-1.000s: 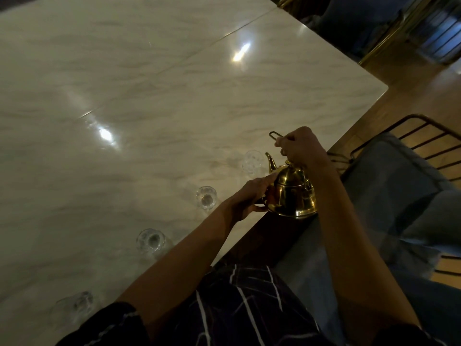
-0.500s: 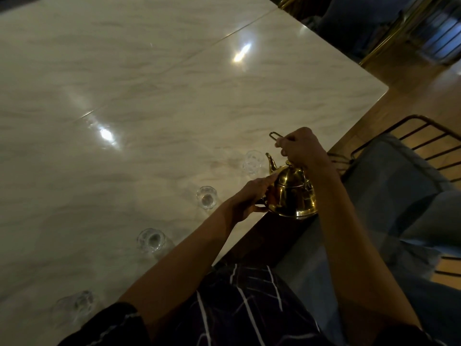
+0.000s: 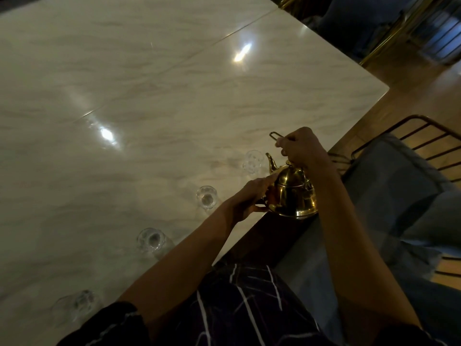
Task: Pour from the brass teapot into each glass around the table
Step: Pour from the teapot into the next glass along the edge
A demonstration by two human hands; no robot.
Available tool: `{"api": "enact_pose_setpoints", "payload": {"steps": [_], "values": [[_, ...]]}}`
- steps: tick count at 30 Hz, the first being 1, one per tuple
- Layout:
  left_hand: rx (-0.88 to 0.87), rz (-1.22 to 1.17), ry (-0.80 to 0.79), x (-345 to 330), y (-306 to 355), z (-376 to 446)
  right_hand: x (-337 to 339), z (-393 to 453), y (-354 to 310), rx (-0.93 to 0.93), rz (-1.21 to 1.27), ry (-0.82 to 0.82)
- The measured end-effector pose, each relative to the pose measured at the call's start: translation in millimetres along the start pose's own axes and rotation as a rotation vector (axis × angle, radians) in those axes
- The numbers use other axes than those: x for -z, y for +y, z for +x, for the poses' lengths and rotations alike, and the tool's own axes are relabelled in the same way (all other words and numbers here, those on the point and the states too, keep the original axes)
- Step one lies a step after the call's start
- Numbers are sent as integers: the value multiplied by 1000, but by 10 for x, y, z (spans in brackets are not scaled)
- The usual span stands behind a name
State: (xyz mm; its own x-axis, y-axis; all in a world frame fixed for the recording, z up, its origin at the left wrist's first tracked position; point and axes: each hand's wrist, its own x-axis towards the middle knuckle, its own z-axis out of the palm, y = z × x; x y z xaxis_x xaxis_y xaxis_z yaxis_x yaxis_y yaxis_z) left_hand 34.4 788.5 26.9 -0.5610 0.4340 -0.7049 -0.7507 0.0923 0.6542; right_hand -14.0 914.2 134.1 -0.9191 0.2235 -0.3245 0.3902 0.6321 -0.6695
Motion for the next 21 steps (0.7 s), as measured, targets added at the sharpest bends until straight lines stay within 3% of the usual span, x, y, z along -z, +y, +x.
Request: {"api": "enact_pose_setpoints", "payload": {"steps": [21], "values": [[-67, 19, -6, 94, -18, -16, -33, -62, 90, -42, 103, 51]]}}
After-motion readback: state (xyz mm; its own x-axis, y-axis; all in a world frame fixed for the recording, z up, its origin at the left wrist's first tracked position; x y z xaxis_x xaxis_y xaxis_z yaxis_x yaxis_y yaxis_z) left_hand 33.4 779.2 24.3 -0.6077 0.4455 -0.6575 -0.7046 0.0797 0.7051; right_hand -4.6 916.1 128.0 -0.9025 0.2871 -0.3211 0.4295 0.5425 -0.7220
